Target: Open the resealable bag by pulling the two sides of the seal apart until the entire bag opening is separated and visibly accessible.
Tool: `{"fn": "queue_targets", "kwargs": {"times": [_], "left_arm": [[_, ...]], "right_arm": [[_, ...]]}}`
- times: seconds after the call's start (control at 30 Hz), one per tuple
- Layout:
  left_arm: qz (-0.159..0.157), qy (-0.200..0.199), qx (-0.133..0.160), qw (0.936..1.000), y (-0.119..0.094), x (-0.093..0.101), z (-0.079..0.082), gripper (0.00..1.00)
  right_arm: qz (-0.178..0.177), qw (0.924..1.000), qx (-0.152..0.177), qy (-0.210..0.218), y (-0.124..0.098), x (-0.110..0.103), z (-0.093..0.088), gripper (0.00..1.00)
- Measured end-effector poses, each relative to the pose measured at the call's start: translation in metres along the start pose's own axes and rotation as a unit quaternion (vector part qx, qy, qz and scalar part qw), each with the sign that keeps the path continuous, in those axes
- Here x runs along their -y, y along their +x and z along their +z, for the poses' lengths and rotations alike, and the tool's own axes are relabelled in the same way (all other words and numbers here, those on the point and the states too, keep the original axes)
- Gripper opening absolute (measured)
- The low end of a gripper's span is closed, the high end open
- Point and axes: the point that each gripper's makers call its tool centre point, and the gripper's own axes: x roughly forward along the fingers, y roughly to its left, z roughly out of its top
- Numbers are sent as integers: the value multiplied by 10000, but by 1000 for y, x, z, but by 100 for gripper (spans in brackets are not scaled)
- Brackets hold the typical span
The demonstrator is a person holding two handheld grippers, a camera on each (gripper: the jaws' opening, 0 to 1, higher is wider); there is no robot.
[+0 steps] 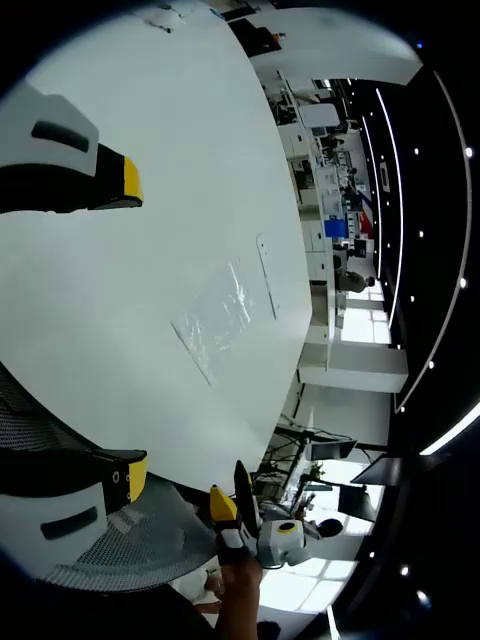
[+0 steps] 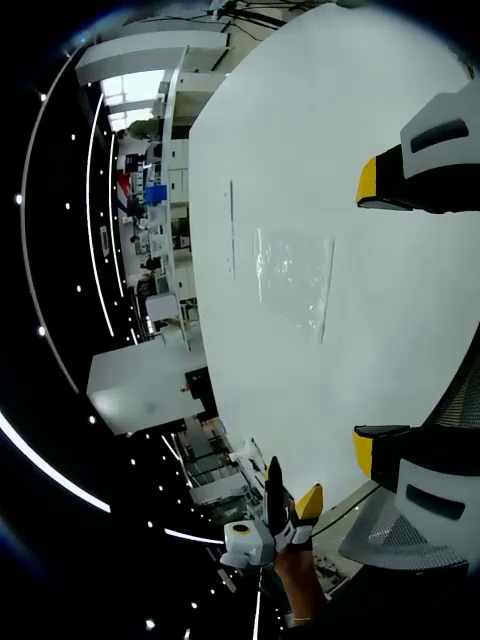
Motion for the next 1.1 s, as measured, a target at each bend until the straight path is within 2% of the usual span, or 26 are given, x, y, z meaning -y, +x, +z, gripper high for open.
{"fn": "queue_targets", "kwargs": {"times": [1.1], "left_arm": [[-44, -38, -86, 9999, -1, 3, -5, 97]], "right_arm": [[13, 10000, -51, -14, 2, 1, -2, 88]]}}
